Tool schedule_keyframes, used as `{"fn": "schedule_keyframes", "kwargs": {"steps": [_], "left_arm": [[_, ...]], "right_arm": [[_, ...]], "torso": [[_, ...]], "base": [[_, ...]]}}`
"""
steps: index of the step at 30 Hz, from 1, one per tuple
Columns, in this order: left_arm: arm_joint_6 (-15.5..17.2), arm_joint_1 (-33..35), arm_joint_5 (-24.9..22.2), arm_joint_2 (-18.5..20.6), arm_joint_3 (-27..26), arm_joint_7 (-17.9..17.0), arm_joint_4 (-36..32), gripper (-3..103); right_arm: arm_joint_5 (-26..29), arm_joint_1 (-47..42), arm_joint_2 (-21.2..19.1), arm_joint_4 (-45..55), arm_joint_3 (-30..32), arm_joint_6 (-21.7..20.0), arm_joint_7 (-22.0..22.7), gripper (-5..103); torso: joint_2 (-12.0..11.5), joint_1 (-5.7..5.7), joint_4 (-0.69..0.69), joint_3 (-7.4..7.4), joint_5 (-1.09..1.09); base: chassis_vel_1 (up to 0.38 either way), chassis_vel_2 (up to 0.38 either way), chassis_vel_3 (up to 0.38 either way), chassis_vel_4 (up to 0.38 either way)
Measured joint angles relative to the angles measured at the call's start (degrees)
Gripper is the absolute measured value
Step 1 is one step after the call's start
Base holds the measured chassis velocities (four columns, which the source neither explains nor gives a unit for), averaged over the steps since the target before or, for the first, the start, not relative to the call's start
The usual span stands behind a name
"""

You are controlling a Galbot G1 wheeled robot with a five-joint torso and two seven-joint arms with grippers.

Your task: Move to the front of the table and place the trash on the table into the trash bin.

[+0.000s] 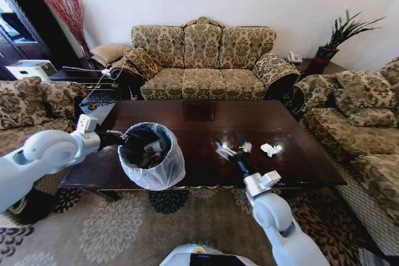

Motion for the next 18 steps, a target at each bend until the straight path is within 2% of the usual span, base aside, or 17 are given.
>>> {"fn": "schedule_keyframes", "kwargs": {"steps": [2, 9, 13, 18], "left_arm": [[0.0, 0.2, 0.5, -1.3, 0.0, 0.2, -0.7, 1], [0.0, 0.2, 0.6, -2.1, -0.1, 0.2, -2.0, 1], [0.0, 0.3, 0.6, -2.6, -0.2, 0.1, -3.1, 1], [0.1, 0.4, 0.3, -3.1, -0.3, -0.1, -5.1, 1]], "right_arm": [[-0.1, 1.5, 0.2, -4.6, 0.8, 0.1, 1.1, 100], [-2.6, 5.8, 1.4, -10.7, -0.6, -0.2, 2.7, 100], [-4.1, 8.3, 2.0, -15.4, -1.5, 0.6, 2.9, 100], [-6.7, 12.3, 3.7, -23.5, -3.5, 3.7, 2.7, 100]], "torso": [[0.0, 0.0, 0.0, 0.0, -0.02], [0.0, 0.0, 0.01, 0.0, -0.02], [0.0, 0.0, 0.02, 0.0, -0.01], [0.0, 0.01, -0.02, 0.0, -0.01]], "base": [[0.0, 0.0, 0.0, 0.0], [-0.07, -0.089, 0.088, 0.092], [-0.184, -0.155, 0.183, 0.166], [-0.228, -0.253, 0.214, 0.232]]}}
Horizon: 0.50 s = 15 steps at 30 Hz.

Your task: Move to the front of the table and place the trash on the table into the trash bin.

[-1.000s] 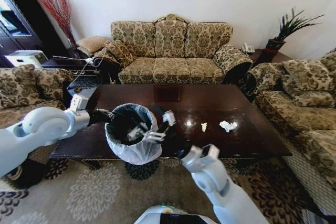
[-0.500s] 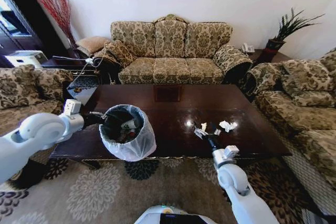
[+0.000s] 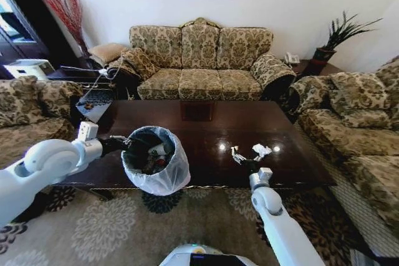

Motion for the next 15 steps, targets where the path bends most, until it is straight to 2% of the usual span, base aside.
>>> {"fn": "schedule_keyframes", "kwargs": {"steps": [3, 4, 7, 9, 13, 15], "left_arm": [[0.0, -0.1, -0.5, 0.3, 0.0, -0.3, -0.8, 1], [0.1, -0.4, -1.1, 0.7, -0.1, -0.6, -1.5, 1], [0.2, -0.6, -2.0, 1.1, -0.3, -1.0, -2.5, 1], [0.5, -0.5, -2.5, 1.3, -0.3, -1.3, -3.7, 1], [0.7, -0.3, -2.5, 1.1, -0.3, -1.5, -4.2, 1], [0.7, -0.2, -2.5, 1.1, -0.2, -1.5, -4.1, 1]], "right_arm": [[-1.1, 1.8, 1.5, -3.1, -0.8, 0.5, -0.1, 100], [-1.9, 3.2, 2.8, -5.4, -1.5, 0.8, -0.4, 100], [-2.5, 4.8, 4.7, -8.1, -2.4, 1.0, -1.3, 100], [-2.5, 6.3, 6.6, -10.2, -3.7, 1.2, -2.4, 100], [-3.9, 8.1, 8.7, -12.9, -5.2, 1.3, -2.1, 100], [-4.3, 9.6, 10.1, -15.1, -5.4, 1.2, -0.7, 100]], "torso": [[0.0, 0.0, 0.0, 0.0, 0.02], [0.0, 0.0, 0.0, 0.0, 0.09], [0.0, 0.0, -0.02, 0.0, 0.07], [0.0, 0.0, 0.0, 0.0, -0.08], [0.0, 0.0, 0.08, 0.0, -0.04], [0.0, -0.01, 0.07, 0.0, -0.03]], "base": [[-0.212, -0.229, 0.147, 0.148], [-0.113, -0.134, 0.128, 0.065], [-0.071, -0.06, 0.012, 0.02], [0.029, 0.022, -0.015, -0.019], [0.068, 0.076, -0.025, -0.024], [0.034, 0.043, 0.0, -0.002]]}}
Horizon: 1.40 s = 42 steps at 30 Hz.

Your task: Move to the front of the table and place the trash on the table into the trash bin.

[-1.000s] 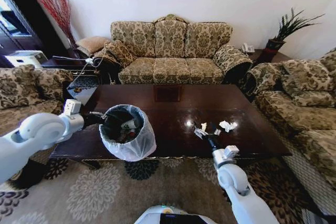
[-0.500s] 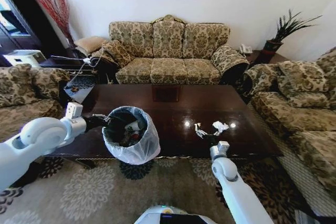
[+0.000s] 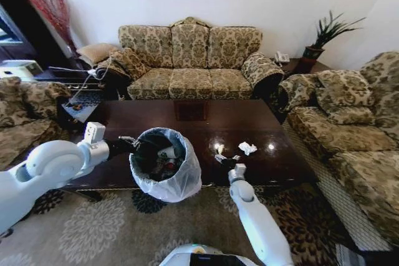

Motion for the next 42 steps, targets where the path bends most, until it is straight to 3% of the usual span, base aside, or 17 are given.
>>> {"fn": "schedule_keyframes", "kwargs": {"steps": [2, 5, 11, 16, 20, 23, 27, 29, 31, 36, 38, 39, 42], "left_arm": [[0.0, 0.0, 0.0, 0.1, 0.0, 0.0, 0.3, 1], [0.0, 0.0, 0.0, 0.2, 0.1, 0.0, 0.6, 1], [-0.2, -0.1, 0.0, -0.2, 0.4, 0.1, 1.4, 1], [-0.3, 0.0, 0.1, -0.6, 0.5, 0.2, 1.4, 1], [-0.3, 0.0, 0.2, -0.8, 0.5, 0.3, 1.6, 1], [-0.3, 0.0, 0.2, -0.8, 0.5, 0.3, 1.7, 1], [-0.3, 0.0, 0.2, -0.8, 0.5, 0.3, 2.0, 1], [-0.3, 0.0, 0.3, -0.8, 0.5, 0.3, 2.1, 1], [-0.3, 0.0, 0.3, -0.8, 0.5, 0.3, 2.1, 1], [-0.3, 0.1, 0.3, -0.5, 0.4, 0.3, 2.2, 1], [-0.2, 0.2, 0.3, 0.4, 0.4, 0.3, 2.9, 1], [-0.2, 0.2, 0.3, 0.4, 0.4, 0.3, 2.9, 1], [-0.1, 0.3, 0.2, 3.2, 0.4, 0.2, 5.5, 1]], "right_arm": [[0.2, 0.7, 0.6, -0.9, 0.0, -0.6, 0.8, 103], [0.1, 1.3, 1.1, -1.6, 0.0, -1.4, 1.6, 95], [-1.0, 1.8, 1.2, -3.1, 0.3, -2.1, 2.2, 69], [-0.3, 2.1, 1.2, -3.8, 0.3, -2.6, 1.8, 58], [0.5, 2.1, 1.3, -3.9, 0.3, -3.7, 1.7, 37], [0.5, 2.1, 1.2, -3.8, 0.4, -3.8, 1.7, 31], [0.5, 1.8, 0.7, -3.7, 0.3, -3.9, 1.7, 10], [0.5, 1.8, 0.6, -3.7, 0.3, -4.0, 1.7, 10], [0.5, 1.7, 0.6, -3.5, 0.3, -4.0, 1.7, 2], [1.0, 1.3, 0.0, -2.1, 0.5, -4.0, 1.7, 0], [1.9, -0.2, -1.2, 2.2, 0.6, 0.8, -1.9, 0], [1.9, -0.2, -1.2, 2.2, 0.6, 0.8, -1.9, 0], [3.0, -3.0, -4.1, 16.8, -1.2, 6.1, -8.6, 0]], "torso": [[0.0, 0.0, -0.02, 0.0, 0.0], [0.0, 0.0, -0.04, 0.0, 0.08], [0.0, 0.0, -0.06, 0.0, 0.02], [0.0, 0.0, -0.05, 0.0, 0.01], [0.0, 0.0, -0.05, 0.0, 0.05], [0.0, 0.0, -0.05, 0.0, 0.04], [0.0, 0.0, -0.05, 0.0, 0.04], [0.0, 0.0, -0.05, 0.0, 0.04], [0.0, 0.0, -0.05, 0.0, 0.04], [0.0, 0.0, -0.05, 0.0, 0.04], [0.0, 0.0, -0.05, 0.0, 0.02], [0.0, 0.0, -0.05, 0.0, 0.02], [0.0, 0.0, -0.06, 0.0, 0.01]], "base": [[0.0, 0.0, 0.0, 0.0], [0.0, 0.0, 0.0, 0.0], [0.0, 0.0, 0.0, 0.0], [0.0, 0.0, 0.0, 0.0], [0.0, 0.0, 0.0, 0.0], [0.0, 0.0, 0.0, 0.0], [0.0, 0.0, 0.0, 0.0], [0.0, 0.0, 0.0, 0.0], [0.0, 0.0, 0.0, 0.0], [0.0, 0.0, 0.0, 0.0], [0.0, 0.0, 0.0, 0.0], [0.0, 0.0, 0.0, 0.0], [0.0, 0.0, 0.0, 0.0]]}}
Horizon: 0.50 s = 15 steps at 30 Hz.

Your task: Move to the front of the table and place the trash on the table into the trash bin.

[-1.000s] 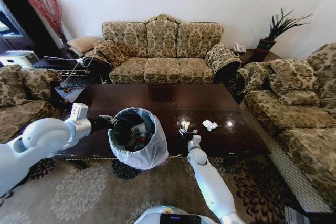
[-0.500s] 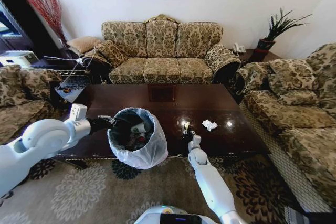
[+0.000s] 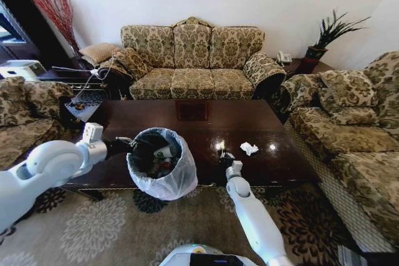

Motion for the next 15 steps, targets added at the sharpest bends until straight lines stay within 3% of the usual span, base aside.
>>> {"fn": "schedule_keyframes", "kwargs": {"steps": [2, 3, 4, 7, 11, 15], "left_arm": [[0.0, 0.0, -0.2, 0.9, 0.0, 0.0, 0.8, 1], [0.0, -0.1, -0.9, 3.0, 0.0, 0.1, 2.8, 1], [0.0, -0.1, -0.9, 3.0, 0.0, 0.1, 2.8, 1], [-0.1, 0.0, -2.7, 7.7, 0.1, 0.3, 6.8, 1], [-0.2, -0.1, -5.2, 11.7, -0.1, 1.2, 8.1, 1], [-0.6, -0.3, -5.8, 13.6, -0.8, 2.3, 7.0, 1]], "right_arm": [[1.1, -0.5, -0.9, 4.6, -0.9, 0.2, -1.1, 0], [3.8, -1.3, -2.8, 14.7, -2.9, -0.1, -3.3, 0], [3.8, -1.3, -2.8, 14.7, -2.9, -0.1, -3.3, 0], [8.9, -1.8, -6.6, 30.0, -6.2, -1.6, -8.7, 0], [11.4, -1.9, -10.3, 37.2, -10.0, -3.2, -12.7, 0], [9.0, -1.4, -11.6, 35.6, -13.8, -2.3, -16.6, 0]], "torso": [[0.0, 0.0, 0.0, 0.0, 0.01], [0.0, 0.0, 0.0, 0.0, 0.02], [0.0, 0.0, 0.0, 0.0, 0.02], [0.0, -0.01, 0.01, -0.01, 0.02], [0.0, -0.01, 0.0, -0.01, 0.01], [0.0, -0.01, -0.01, -0.01, 0.05]], "base": [[0.0, 0.0, 0.0, 0.0], [0.0, 0.0, 0.0, 0.0], [0.0, 0.0, 0.0, 0.0], [0.0, 0.0, 0.0, 0.0], [0.0, 0.0, 0.0, 0.0], [0.0, 0.0, 0.0, 0.0]]}}
